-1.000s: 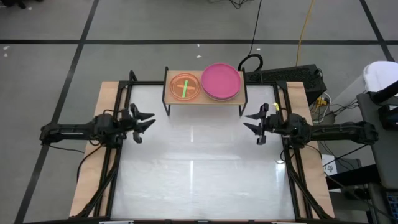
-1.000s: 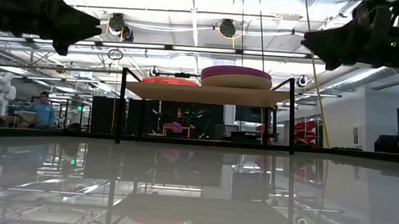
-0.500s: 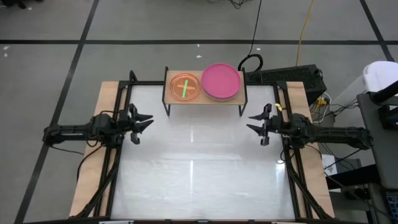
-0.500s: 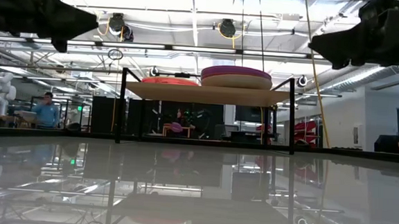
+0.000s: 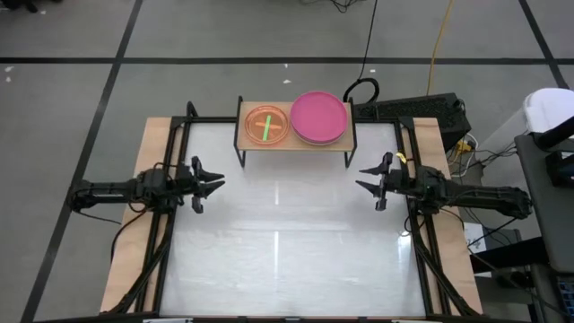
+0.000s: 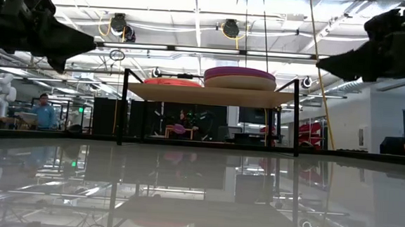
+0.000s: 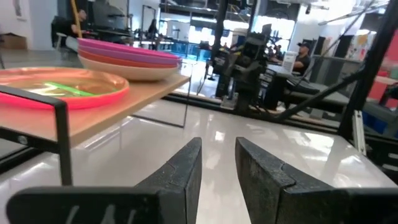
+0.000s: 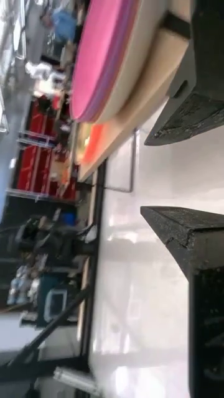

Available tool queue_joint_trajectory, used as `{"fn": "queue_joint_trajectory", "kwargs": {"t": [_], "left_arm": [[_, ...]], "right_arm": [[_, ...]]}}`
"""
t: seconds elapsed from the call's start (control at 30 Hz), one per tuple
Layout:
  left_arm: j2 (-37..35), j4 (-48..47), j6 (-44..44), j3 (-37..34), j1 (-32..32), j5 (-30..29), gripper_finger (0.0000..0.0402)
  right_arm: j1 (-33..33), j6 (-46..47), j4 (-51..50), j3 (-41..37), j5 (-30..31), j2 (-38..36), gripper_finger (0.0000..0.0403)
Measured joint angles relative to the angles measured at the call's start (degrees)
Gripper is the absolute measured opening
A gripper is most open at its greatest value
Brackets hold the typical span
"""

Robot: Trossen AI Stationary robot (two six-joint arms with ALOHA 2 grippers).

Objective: Place and stack plates onto a shelf
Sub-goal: Return to Home Position

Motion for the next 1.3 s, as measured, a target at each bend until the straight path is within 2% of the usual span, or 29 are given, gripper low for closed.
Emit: {"fn": "queue_joint_trajectory", "kwargs": {"t": [0.23,0.37,0.43,0.5,0.6,0.63,0.8,1.3], "left_arm": [[0.3,-0.1,2.8,0.0,-0.1,0.6,0.0099],[0.3,-0.2,4.5,0.0,-0.1,1.0,0.0069],[0.3,-0.2,4.6,0.0,-0.1,1.2,0.0039],[0.3,-0.3,4.6,0.0,-0.1,1.2,0.0011],[0.3,-0.3,3.5,0.0,-0.1,1.2,0.0008],[0.3,-0.3,2.5,0.0,-0.1,1.2,0.0008],[0.3,-0.8,-1.8,0.0,-0.4,4.2,0.0007],[0.3,1.0,-0.8,-0.2,-0.4,4.2,0.0006]], "right_arm": [[-0.1,-0.7,-0.5,-2.1,5.0,0.3,0.0153],[-0.1,-2.1,0.1,-2.2,4.6,0.2,0.0147],[-0.1,-3.3,-0.3,-2.2,4.6,0.3,0.0127],[-0.1,-4.1,0.0,-2.2,4.5,0.2,0.0090],[-0.1,-3.9,-0.2,-2.3,4.3,0.3,0.0021],[-0.1,-3.4,-0.1,-2.3,3.5,0.3,0.0011],[-0.1,0.5,-0.1,-2.3,1.7,0.3,0.0025],[-0.1,4.7,-0.1,-2.4,1.6,0.3,0.0029]]}}
